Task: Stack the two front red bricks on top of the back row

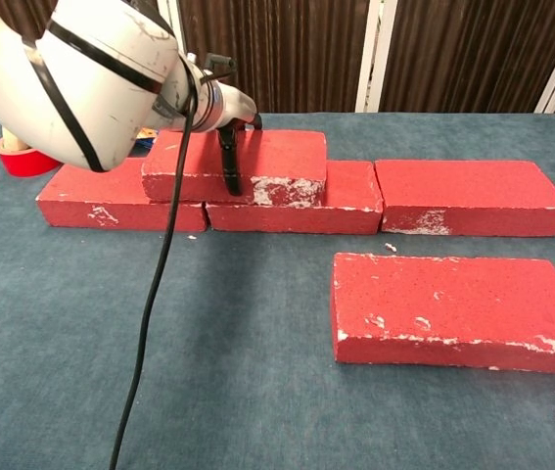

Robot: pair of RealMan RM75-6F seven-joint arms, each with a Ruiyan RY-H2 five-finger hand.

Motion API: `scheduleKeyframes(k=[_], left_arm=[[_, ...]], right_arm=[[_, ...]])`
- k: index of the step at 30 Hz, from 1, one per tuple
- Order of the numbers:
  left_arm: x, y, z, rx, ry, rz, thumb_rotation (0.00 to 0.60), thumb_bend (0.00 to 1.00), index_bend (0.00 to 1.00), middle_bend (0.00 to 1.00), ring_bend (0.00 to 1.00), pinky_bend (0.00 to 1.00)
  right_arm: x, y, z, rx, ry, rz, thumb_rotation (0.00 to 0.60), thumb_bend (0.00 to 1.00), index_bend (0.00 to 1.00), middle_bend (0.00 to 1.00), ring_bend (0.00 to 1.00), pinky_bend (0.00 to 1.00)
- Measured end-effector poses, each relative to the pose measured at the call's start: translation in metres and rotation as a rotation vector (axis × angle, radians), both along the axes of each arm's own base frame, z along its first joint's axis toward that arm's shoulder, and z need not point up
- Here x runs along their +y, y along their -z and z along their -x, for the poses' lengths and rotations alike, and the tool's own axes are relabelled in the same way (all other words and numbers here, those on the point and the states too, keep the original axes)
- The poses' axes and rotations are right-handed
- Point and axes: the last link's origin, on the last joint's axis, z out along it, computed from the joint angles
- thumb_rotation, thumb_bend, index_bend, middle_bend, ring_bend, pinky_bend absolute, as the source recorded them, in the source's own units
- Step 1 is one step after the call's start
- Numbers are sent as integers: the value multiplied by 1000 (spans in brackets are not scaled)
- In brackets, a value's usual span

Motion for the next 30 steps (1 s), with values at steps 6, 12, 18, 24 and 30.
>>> scheduleKeyframes(k=[6,12,18,24,30], left_arm=[[1,-1,0,10,-6,-7,600,266,0,53,0,44],[1,-1,0,8,-2,-8,600,266,0,12,0,44],[0,-3,1,16,-10,-12,600,264,0,0,0,43],[1,-6,3,46,-24,-30,600,264,0,0,0,44],[2,-8,8,84,-49,-39,600,265,0,0,0,45]], right_arm=[[0,0,0,1,1,-2,600,0,146,115,44,0],[0,1,0,0,1,-1,600,0,145,116,44,0],[0,1,0,1,2,-4,600,0,145,116,44,0],[0,0,0,-2,3,-1,600,0,146,116,44,0],[0,1,0,-2,2,-1,600,0,146,115,44,0]])
